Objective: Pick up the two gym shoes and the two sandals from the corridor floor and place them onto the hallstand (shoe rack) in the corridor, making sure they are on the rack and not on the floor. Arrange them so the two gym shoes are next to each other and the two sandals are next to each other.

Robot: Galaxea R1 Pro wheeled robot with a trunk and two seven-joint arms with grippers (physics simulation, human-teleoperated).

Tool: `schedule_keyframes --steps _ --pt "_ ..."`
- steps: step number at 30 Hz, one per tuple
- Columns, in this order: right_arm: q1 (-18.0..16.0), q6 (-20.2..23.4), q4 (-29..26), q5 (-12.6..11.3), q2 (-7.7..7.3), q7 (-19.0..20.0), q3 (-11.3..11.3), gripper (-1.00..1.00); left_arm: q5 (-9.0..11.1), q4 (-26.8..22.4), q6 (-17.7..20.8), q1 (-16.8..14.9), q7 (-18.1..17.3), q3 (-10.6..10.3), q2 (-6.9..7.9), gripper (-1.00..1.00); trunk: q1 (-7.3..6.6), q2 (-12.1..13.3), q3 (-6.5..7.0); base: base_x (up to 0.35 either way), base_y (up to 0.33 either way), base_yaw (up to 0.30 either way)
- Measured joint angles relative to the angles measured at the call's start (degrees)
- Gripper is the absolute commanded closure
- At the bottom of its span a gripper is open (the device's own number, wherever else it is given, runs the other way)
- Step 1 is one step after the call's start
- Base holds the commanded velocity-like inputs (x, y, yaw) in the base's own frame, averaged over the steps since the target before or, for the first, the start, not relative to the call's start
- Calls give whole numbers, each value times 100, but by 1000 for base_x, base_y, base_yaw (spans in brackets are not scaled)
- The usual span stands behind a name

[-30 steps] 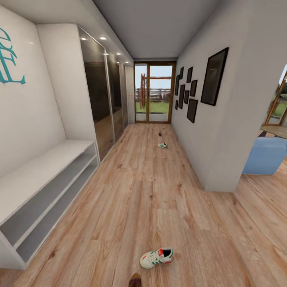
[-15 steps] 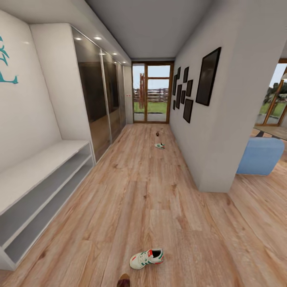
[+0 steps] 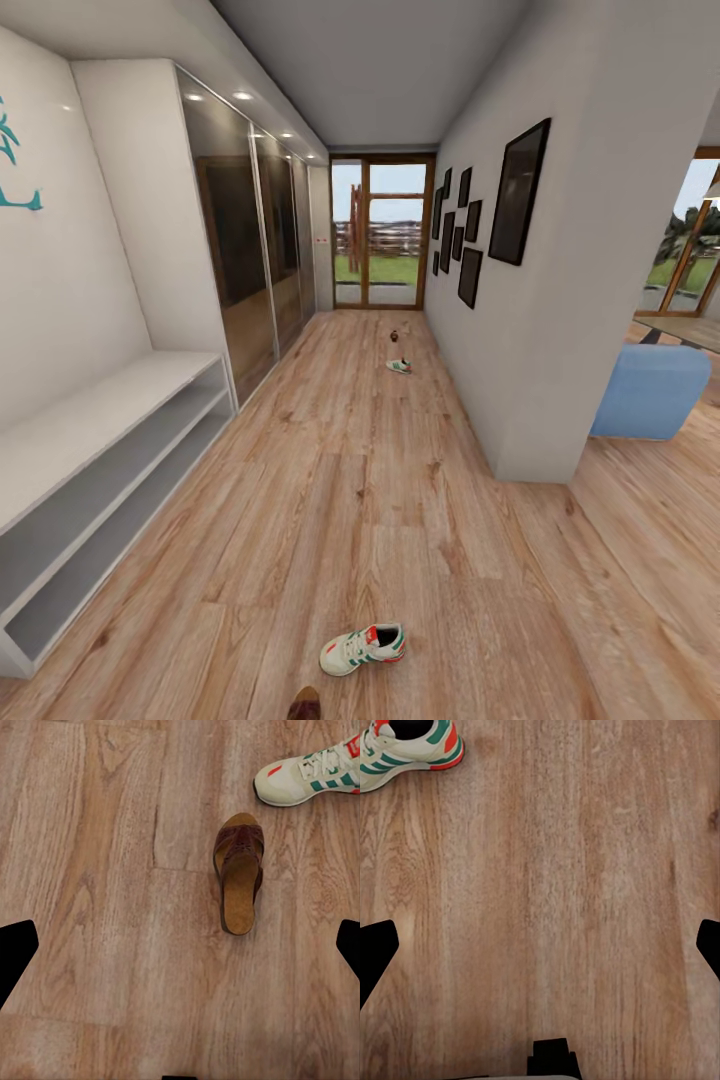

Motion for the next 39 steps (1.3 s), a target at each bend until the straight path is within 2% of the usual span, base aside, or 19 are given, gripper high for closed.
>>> schedule_keyframes --steps 22,30,39 --pt "0 0 -3 0 0 1 0 -100 0 0 0 0 0 0 0 -100 0 0 0 107 -59 0" --pt "0 0 -3 0 0 0 0 -100 0 0 0 4 0 2 0 -100 0 0 0 1 -5 0" --pt "0 0 0 0 -1 -1 1 -100 0 0 0 9 0 7 0 -100 1 1 0 -197 0 0"
